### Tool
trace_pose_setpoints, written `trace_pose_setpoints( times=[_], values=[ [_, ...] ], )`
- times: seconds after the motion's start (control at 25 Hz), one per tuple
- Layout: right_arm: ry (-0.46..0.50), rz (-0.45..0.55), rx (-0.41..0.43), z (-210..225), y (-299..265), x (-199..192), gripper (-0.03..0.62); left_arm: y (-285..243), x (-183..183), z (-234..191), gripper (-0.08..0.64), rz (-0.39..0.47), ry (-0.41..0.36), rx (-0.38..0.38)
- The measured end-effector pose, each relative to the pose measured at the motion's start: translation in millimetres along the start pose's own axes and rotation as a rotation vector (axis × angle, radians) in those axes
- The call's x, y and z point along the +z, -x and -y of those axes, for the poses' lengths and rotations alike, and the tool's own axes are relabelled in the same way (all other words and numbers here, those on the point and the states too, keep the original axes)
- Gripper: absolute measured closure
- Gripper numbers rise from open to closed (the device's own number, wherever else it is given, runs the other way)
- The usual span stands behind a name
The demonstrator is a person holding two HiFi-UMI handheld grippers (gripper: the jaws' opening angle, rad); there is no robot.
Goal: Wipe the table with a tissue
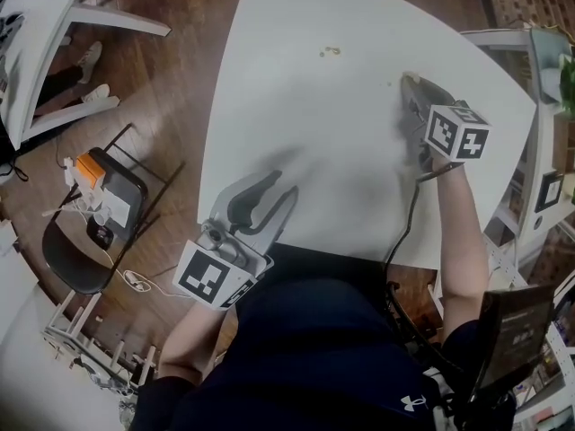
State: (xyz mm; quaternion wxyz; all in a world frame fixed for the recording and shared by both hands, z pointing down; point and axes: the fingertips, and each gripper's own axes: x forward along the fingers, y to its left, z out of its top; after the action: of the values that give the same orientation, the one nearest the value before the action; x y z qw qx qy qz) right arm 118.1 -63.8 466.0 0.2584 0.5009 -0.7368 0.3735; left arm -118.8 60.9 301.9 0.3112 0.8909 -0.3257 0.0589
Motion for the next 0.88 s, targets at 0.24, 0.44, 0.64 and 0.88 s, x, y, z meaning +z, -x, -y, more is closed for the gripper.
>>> trace_pose_setpoints(
  times=[0.24, 0.44, 0.64, 0.88],
  values=[
    [0.009, -0.026, 0.038, -13.0, 0.0, -8.4, 0.558, -0.8, 0.1, 2.1, 0.442, -0.003, -0.006, -0.004],
    [0.022, -0.037, 0.012, -5.3, 4.3, -10.9, 0.558, -1.7, 1.8, 3.7, 0.442, 0.004, -0.008, -0.009],
    [0.014, -0.024, -0.013, 2.3, 3.0, -5.1, 0.558, 1.8, 1.2, 1.0, 0.442, 0.007, -0.004, -0.002],
    [0.014, -0.025, 0.001, -6.9, -0.5, -3.8, 0.558, 5.9, 0.2, -1.6, 0.442, 0.006, 0.0, 0.004]
  ],
)
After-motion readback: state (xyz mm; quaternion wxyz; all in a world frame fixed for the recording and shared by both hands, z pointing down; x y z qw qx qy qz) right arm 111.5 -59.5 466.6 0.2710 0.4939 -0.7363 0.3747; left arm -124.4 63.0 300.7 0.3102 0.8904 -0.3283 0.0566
